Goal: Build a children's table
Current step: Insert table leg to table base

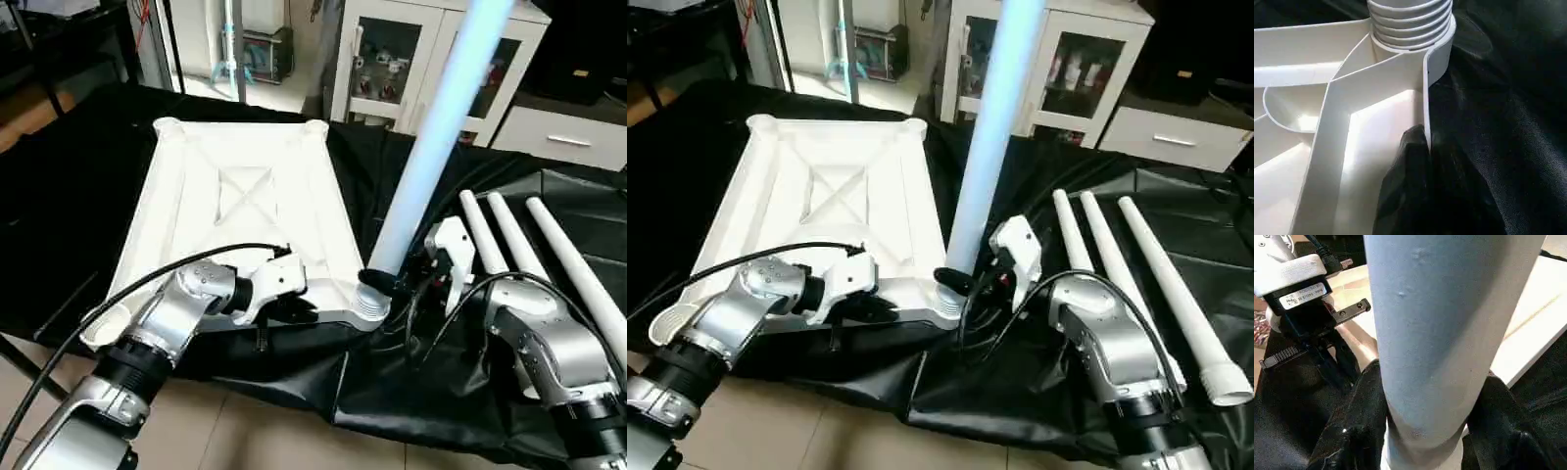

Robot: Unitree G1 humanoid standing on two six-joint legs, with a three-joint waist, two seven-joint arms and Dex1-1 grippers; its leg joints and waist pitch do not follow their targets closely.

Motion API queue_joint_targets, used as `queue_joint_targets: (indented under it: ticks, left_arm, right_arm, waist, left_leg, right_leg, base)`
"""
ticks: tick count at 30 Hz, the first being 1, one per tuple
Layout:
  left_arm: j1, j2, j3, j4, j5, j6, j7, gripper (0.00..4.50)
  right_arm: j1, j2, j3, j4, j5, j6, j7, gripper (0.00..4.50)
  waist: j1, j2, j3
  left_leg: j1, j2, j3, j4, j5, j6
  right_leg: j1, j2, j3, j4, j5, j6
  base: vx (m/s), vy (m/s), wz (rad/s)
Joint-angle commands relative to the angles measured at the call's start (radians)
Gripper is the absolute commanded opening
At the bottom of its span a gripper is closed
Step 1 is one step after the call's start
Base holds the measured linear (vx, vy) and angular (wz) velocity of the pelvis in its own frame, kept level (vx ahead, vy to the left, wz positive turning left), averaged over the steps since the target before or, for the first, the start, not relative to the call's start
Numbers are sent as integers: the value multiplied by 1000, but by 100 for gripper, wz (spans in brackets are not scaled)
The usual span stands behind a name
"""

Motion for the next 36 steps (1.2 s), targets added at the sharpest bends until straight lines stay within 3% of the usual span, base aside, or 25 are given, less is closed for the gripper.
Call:
queue_joint_targets:
  ticks: [1,4,7,8,9,15,20,24,29,35,36]
  left_arm:
    - [25,-2,-33,-6,18,7,-14,3]
    - [29,-2,-33,-11,17,5,-12,3]
    - [33,-4,-32,-16,16,4,-10,3]
    - [35,-6,-31,-17,14,3,-8,3]
    - [35,-6,-31,-17,14,2,-7,0]
    - [39,-8,-32,-17,15,-4,-1,0]
    - [41,-9,-30,-18,15,-4,1,0]
    - [45,-9,-28,-22,15,-1,2,0]
    - [47,-9,-22,-27,11,6,9,0]
    - [26,-47,30,-30,4,77,113,0]
    - [0,-77,50,-25,12,112,180,0]
  right_arm:
    - [48,-9,35,118,-44,82,-22,184]
    - [54,-1,17,133,-43,76,-47,184]
    - [66,11,1,135,-51,53,-81,184]
    - [72,20,-9,136,-52,40,-100,184]
    - [75,24,-13,137,-52,34,-108,184]
    - [87,29,-9,135,-65,1,-111,184]
    - [98,32,-7,133,-68,-6,-118,184]
    - [94,37,-12,135,-64,-11,-127,184]
    - [81,46,-20,148,-70,-24,-151,184]
    - [51,95,-59,221,-129,-64,-334,184]
    - [26,130,-81,275,-160,-81,-455,184]
  waist:
    - [-3,12,-27]
    - [-5,17,-25]
    - [-7,14,-23]
    - [-7,20,-22]
    - [-9,16,-21]
    - [-16,18,-18]
    - [-22,22,-18]
    - [-25,23,-18]
    - [-28,24,-15]
    - [-36,24,-13]
    - [-41,22,-13]
  left_leg:
    - [11,66,-38,-95,-331,-26]
    - [13,66,-40,-97,-365,-34]
    - [19,65,-42,-101,-399,-39]
    - [20,65,-43,-101,-407,-41]
    - [19,65,-43,-102,-414,-40]
    - [22,65,-49,-106,-468,-42]
    - [27,65,-50,-108,-495,-42]
    - [22,67,-49,-114,-471,-40]
    - [24,65,-52,-114,-503,-41]
    - [23,62,-56,-114,-522,-50]
    - [20,61,-58,-114,-521,-51]
  right_leg:
    - [21,-84,41,-85,-360,-167]
    - [18,-84,41,-90,-393,-160]
    - [16,-83,40,-94,-421,-149]
    - [15,-83,41,-95,-428,-148]
    - [14,-83,41,-98,-445,-141]
    - [9,-84,39,-107,-525,-115]
    - [4,-82,38,-113,-531,-111]
    - [9,-82,38,-109,-468,-129]
    - [5,-84,38,-116,-532,-112]
    - [-3,-85,36,-122,-594,-92]
    - [0,-84,35,-123,-611,-82]
  base:
    - [0,0,0]
    - [0,0,0]
    - [0,0,0]
    - [0,0,0]
    - [0,0,0]
    - [0,0,0]
    - [0,0,0]
    - [0,0,0]
    - [0,0,0]
    - [0,0,0]
    - [0,0,0]
